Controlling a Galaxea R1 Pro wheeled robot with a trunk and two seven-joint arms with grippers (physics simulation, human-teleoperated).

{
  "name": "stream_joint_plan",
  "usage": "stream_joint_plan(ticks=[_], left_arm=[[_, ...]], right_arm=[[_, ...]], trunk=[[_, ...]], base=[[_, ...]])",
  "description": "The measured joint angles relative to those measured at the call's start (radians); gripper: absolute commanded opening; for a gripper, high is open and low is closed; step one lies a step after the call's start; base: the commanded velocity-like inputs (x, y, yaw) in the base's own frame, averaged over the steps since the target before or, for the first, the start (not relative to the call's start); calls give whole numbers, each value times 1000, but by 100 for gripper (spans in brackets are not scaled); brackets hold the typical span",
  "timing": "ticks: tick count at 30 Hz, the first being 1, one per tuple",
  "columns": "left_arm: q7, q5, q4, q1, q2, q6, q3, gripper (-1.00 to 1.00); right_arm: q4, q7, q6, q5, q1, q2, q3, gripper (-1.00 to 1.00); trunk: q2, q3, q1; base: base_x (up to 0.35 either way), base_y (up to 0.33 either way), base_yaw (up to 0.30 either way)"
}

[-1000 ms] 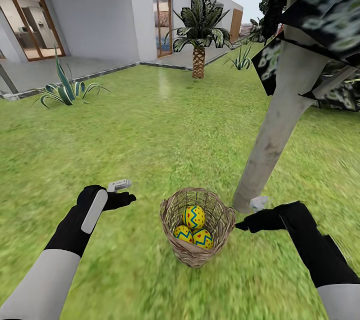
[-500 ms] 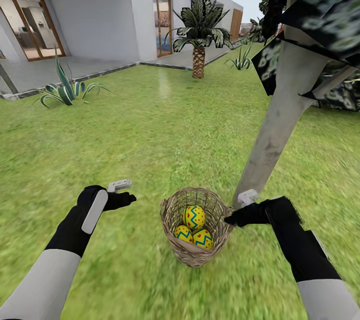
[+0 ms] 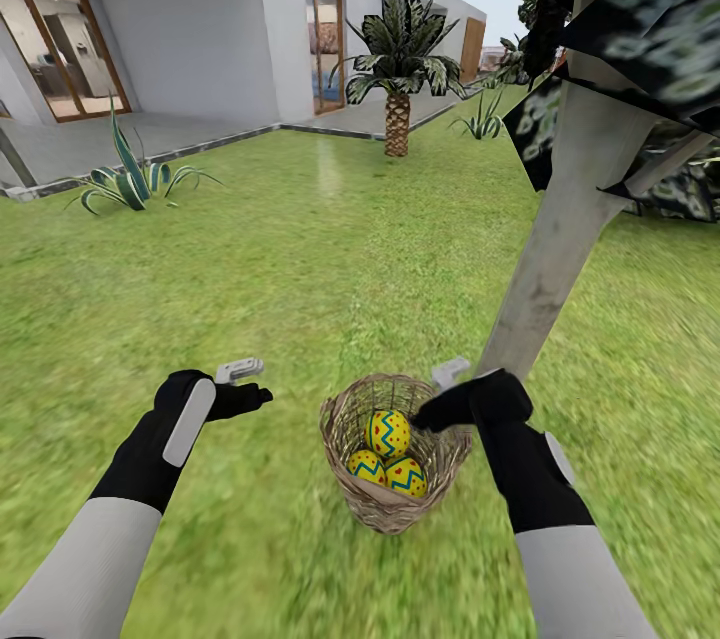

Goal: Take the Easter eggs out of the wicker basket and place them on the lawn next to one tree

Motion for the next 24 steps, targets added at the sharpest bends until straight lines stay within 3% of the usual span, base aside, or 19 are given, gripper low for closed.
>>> stream_joint_plan(ticks=[4,11,24], left_arm=[[0,0,1,0,0,0,7,100],[-2,2,4,0,1,-1,65,100],[1,3,3,0,-1,-1,70,100]], right_arm=[[48,-1,-1,7,-11,5,8,100],[102,-1,-3,11,-14,7,44,100],[133,8,-12,2,-14,0,52,100]], trunk=[[0,0,0],[0,0,-1],[0,0,0]], base=[[172,0,0],[297,0,0],[35,0,0]])
